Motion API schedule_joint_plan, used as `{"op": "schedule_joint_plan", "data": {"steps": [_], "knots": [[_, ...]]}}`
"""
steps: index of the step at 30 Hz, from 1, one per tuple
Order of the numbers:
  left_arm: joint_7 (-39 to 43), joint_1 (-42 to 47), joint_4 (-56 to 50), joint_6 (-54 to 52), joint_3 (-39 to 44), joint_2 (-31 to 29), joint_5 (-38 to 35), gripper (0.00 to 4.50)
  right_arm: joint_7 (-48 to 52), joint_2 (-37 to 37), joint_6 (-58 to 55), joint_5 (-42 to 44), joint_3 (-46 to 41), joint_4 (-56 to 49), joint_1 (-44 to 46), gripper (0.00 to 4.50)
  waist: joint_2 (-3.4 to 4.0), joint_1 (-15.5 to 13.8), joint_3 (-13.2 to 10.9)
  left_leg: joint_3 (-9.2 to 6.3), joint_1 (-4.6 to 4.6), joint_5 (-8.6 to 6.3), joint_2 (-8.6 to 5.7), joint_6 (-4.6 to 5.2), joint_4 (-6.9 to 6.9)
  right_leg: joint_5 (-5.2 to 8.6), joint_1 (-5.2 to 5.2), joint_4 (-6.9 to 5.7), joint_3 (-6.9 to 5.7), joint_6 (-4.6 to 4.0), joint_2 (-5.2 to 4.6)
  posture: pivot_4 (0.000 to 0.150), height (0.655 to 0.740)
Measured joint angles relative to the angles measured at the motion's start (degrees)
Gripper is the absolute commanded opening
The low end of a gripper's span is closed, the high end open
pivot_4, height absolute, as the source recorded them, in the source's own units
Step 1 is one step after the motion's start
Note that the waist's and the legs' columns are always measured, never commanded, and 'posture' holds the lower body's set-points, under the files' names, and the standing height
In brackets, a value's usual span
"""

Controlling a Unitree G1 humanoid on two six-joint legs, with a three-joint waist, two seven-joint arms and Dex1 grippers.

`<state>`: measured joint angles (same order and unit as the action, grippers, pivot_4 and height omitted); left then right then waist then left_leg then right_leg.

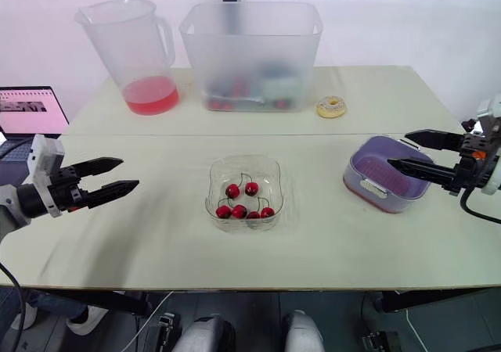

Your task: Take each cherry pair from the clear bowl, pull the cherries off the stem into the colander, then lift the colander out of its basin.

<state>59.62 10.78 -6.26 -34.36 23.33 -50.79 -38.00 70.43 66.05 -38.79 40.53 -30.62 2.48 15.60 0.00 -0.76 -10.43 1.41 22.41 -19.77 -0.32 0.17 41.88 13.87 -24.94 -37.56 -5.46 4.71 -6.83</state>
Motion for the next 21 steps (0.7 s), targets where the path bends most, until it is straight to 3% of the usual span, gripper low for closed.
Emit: {"op": "schedule_joint_plan", "data": {"steps": [21], "knots": [[0.1, 1.9, 3.3, -0.7, -0.1, -0.3, -0.9, 4.50, 0.4, 0.0, 0.4, 0.2, -0.4, 0.4, -1.2, 4.47, 0.00, 0.0, 0.0, 0.00, 0.00, -0.01, 0.00, 0.01, 0.00, 0.00, 0.00, 0.01, 0.00, 0.00, 0.00, 0.150, 0.6886]]}}
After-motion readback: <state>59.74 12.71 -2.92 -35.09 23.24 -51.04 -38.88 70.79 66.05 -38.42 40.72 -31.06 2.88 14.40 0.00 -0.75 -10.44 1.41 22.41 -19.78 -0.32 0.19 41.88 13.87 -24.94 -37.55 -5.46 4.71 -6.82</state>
